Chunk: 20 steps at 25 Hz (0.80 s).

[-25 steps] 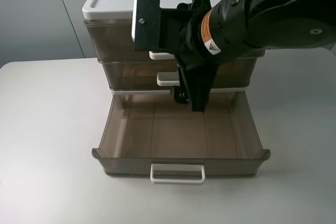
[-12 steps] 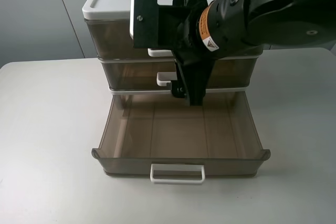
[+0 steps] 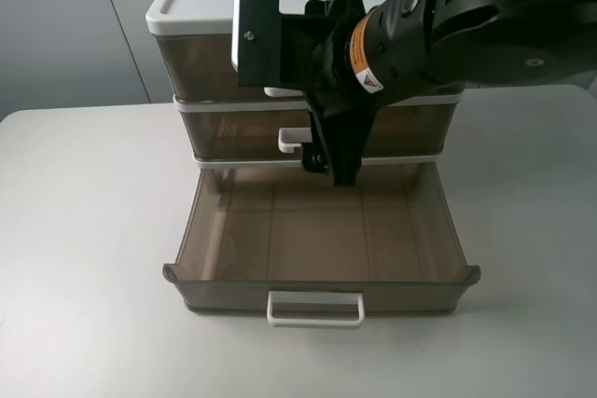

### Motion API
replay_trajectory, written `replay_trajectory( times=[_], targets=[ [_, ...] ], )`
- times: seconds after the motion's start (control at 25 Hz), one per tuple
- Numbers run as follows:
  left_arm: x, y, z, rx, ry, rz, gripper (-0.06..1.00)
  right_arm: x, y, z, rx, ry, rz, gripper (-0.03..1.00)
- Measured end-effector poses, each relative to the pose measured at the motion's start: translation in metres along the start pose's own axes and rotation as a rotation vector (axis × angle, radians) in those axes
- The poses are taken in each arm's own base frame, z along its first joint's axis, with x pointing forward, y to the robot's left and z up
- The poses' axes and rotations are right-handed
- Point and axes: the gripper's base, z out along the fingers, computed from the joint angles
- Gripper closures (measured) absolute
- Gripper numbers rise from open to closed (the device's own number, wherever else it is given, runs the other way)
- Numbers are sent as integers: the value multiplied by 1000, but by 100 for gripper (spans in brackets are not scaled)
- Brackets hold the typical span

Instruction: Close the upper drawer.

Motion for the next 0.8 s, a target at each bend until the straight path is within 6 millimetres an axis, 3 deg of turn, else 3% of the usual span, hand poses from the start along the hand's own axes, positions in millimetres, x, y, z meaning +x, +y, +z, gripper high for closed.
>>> replay_trajectory(
  times=[0.8],
  targets=[
    [0, 0, 0, 0, 0, -2, 20, -6, -1, 3, 13, -74, 12, 28]
  ],
)
